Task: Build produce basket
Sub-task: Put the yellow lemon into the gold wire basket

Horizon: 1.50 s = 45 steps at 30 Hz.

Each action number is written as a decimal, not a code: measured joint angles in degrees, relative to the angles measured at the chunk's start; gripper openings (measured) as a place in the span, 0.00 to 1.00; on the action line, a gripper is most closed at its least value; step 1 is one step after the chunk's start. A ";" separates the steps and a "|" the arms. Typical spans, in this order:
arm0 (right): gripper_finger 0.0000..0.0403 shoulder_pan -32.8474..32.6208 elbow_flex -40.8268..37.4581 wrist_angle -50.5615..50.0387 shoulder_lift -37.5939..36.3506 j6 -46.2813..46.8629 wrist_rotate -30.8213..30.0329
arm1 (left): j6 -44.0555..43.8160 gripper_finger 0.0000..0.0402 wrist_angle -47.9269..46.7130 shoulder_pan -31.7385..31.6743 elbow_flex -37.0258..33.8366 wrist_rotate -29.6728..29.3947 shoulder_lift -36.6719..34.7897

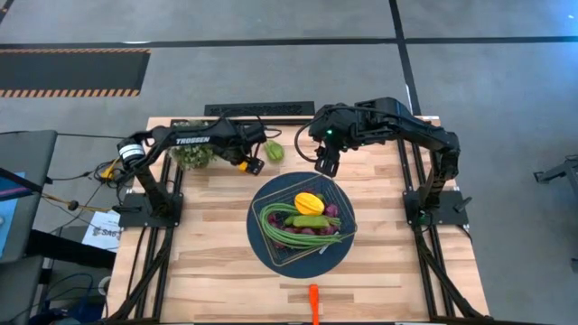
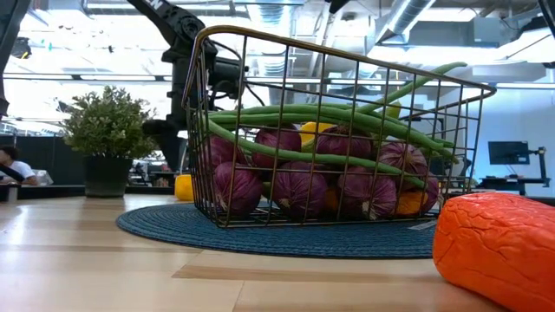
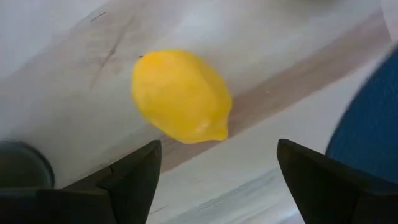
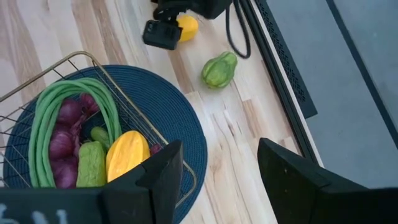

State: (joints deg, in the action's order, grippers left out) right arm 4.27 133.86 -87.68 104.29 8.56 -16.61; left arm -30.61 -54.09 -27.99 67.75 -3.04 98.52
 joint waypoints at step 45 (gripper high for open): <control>0.56 -0.11 0.00 6.56 0.00 8.75 0.00 | 77.92 0.76 -9.88 1.17 7.46 -5.74 0.13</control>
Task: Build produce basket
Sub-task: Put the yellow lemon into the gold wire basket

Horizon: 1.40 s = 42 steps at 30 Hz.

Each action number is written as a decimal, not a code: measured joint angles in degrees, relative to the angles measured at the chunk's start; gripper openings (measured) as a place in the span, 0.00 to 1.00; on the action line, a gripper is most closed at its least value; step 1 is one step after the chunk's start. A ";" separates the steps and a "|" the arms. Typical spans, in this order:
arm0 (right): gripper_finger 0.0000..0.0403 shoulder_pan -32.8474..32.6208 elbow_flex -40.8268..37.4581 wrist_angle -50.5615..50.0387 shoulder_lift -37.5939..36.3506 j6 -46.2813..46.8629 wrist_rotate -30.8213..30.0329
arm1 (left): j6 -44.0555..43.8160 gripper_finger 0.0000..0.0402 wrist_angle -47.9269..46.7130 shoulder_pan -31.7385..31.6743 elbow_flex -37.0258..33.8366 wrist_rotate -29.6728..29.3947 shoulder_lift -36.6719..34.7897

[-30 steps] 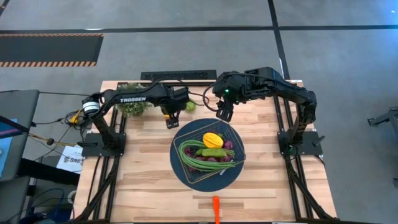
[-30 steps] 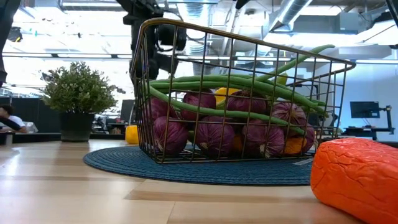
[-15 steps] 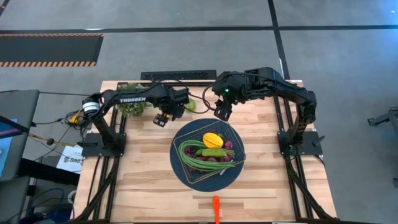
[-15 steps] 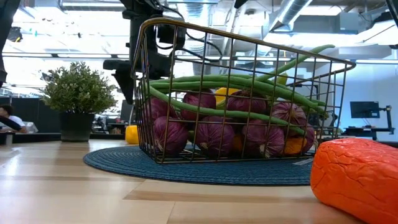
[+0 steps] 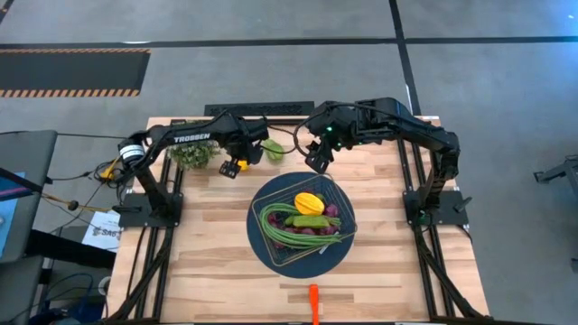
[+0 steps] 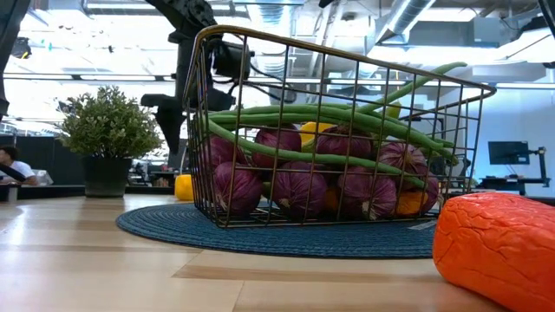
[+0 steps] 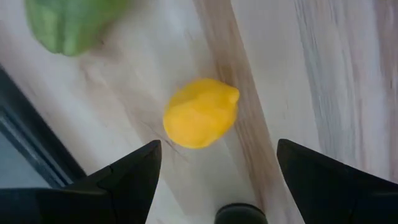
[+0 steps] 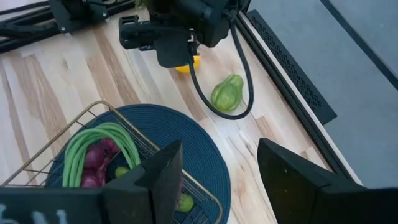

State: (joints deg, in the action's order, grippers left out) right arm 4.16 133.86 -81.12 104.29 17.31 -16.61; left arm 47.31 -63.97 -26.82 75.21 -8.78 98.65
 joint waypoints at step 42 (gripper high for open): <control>0.56 -0.33 0.00 3.65 0.00 0.70 -0.05 | 14.99 0.76 17.19 -2.18 -11.57 -0.47 0.02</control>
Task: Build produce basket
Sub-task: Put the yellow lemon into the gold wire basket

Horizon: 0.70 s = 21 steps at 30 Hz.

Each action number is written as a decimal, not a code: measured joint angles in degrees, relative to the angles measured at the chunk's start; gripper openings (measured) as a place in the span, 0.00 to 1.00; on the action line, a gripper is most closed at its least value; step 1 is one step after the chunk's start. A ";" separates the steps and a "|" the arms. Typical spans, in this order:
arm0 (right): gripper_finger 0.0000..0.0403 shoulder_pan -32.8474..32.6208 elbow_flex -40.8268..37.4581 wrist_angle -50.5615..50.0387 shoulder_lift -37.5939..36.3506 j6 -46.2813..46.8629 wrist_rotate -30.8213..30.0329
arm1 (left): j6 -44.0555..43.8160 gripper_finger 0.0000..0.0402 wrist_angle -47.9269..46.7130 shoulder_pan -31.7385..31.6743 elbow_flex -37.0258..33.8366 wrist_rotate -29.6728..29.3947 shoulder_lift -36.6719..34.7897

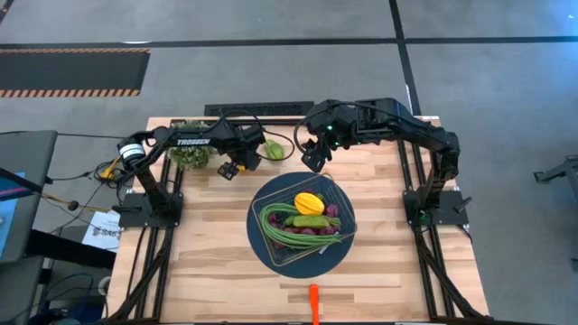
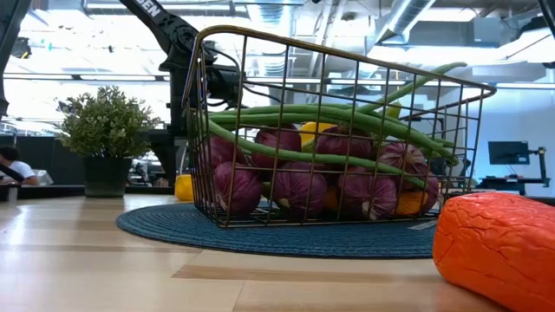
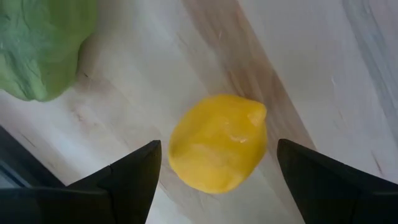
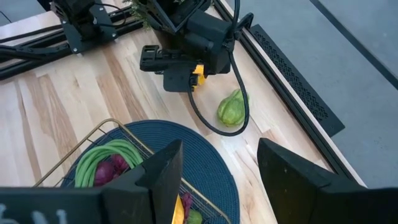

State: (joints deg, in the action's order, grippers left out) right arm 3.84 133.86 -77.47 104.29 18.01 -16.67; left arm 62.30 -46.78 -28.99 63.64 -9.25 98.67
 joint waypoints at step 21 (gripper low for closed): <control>0.56 -1.12 -0.02 0.24 0.00 0.10 0.02 | -8.16 0.69 1.94 -0.57 0.15 -4.23 3.82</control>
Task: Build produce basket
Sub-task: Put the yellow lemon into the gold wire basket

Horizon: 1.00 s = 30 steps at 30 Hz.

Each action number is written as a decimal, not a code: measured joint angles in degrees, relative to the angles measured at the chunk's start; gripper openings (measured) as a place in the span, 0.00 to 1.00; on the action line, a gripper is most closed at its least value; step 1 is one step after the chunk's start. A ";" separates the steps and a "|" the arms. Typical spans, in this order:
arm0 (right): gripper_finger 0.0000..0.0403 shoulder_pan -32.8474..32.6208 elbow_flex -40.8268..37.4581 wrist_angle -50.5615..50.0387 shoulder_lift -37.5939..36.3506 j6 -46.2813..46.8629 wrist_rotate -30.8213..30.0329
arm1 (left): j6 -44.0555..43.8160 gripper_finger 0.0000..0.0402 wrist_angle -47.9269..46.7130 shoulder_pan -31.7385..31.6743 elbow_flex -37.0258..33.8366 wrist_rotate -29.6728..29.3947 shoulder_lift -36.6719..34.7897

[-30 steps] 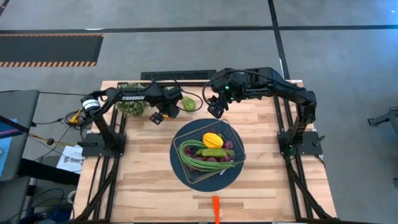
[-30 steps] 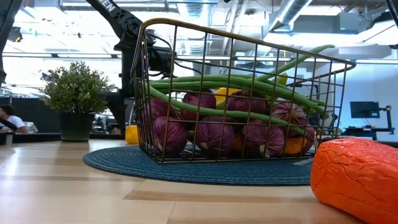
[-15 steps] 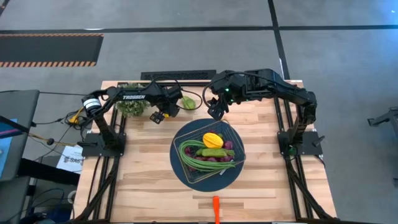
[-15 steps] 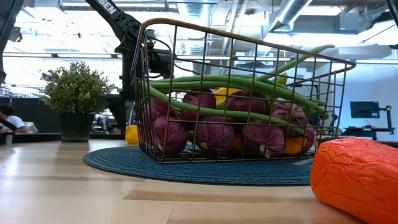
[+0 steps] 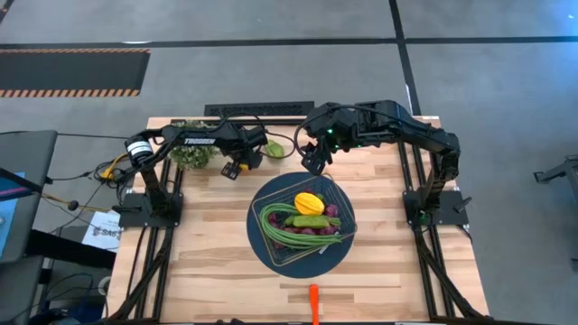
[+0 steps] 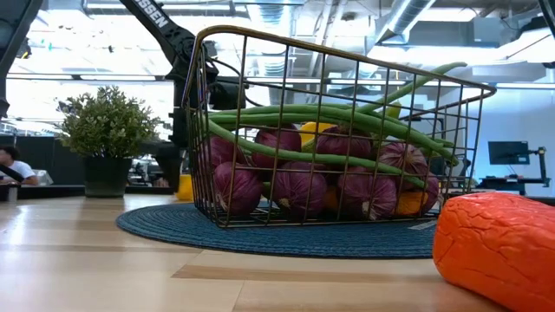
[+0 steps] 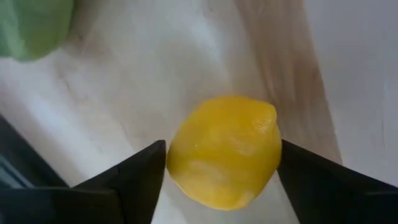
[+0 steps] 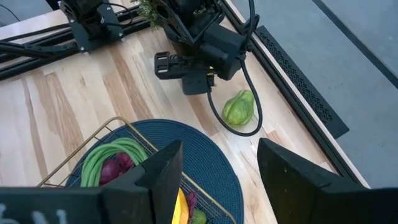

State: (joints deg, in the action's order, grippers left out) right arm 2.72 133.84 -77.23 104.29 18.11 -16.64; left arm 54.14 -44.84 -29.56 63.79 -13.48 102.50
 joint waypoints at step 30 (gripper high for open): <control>0.56 0.92 0.00 -4.09 0.00 -0.09 -0.02 | -23.60 0.36 -19.90 8.92 29.86 2.34 -6.45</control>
State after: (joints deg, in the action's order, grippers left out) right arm 3.64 133.84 -81.33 104.29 18.02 -16.67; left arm 30.54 -64.74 -20.65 93.65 -11.14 96.04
